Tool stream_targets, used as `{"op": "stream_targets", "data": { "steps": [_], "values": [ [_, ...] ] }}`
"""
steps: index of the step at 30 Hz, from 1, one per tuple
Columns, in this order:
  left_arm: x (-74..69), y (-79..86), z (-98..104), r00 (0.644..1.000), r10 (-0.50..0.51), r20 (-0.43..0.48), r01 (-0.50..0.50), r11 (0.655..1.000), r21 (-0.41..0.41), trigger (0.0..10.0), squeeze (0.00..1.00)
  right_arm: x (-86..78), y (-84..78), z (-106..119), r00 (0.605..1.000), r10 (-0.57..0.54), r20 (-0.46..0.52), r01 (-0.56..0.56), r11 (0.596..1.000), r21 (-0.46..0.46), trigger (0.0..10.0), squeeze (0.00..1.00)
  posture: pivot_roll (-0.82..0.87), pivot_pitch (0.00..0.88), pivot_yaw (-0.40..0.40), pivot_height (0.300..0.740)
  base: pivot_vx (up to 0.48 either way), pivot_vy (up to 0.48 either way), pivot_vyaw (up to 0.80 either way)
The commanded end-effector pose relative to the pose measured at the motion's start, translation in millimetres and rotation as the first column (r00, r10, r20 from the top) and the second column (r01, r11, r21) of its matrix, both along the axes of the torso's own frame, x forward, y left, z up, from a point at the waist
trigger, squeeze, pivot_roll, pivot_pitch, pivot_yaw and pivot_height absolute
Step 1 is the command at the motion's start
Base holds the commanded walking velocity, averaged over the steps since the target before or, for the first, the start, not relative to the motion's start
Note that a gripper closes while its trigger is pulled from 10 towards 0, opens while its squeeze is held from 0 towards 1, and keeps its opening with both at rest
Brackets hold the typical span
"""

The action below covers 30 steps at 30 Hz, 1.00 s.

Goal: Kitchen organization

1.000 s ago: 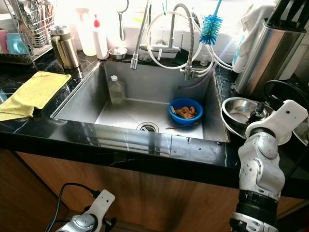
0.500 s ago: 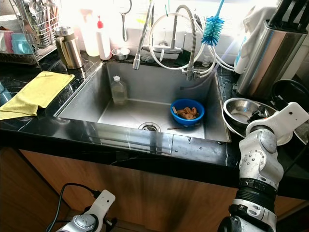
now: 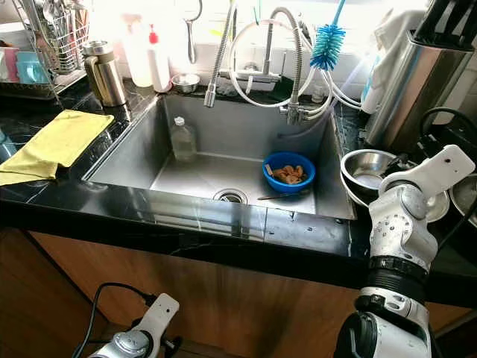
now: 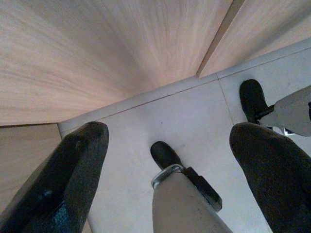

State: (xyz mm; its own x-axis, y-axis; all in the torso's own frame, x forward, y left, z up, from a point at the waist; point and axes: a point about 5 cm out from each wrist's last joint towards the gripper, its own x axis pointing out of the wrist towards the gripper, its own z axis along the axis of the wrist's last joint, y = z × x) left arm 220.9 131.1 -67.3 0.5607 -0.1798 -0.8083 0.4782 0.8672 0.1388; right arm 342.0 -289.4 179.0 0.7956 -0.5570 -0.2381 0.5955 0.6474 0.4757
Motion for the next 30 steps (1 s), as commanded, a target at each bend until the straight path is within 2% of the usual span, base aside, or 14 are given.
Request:
{"op": "stream_targets", "data": {
  "steps": [1, 20, 30],
  "values": [
    [-2.9, 1.5, -1.9, 1.000, -0.003, -0.019, 0.003, 1.000, 0.008, 10.0, 0.00, 2.8, -2.6, 7.8, 1.000, -0.014, 0.017, 0.013, 1.000, 0.016, 10.0, 0.00, 0.03, 0.006, -0.046, 0.736, 0.000, 0.000, 0.00],
    [1.0, -2.9, 0.5, 1.000, -0.015, -0.017, 0.015, 1.000, -0.007, 10.0, 0.00, 4.0, 0.7, 0.7, 1.000, -0.012, -0.017, 0.013, 0.997, 0.073, 10.0, 0.00, 0.03, 0.001, -0.045, 0.736, 0.000, 0.000, 0.00],
    [1.3, -4.4, 0.8, 1.000, -0.020, -0.018, 0.020, 1.000, -0.012, 10.0, 0.00, 6.8, 8.2, -6.4, 0.995, 0.065, -0.082, -0.061, 0.997, 0.047, 10.0, 0.00, 0.02, 0.000, -0.047, 0.736, 0.000, 0.000, 0.00]
  ]
}}
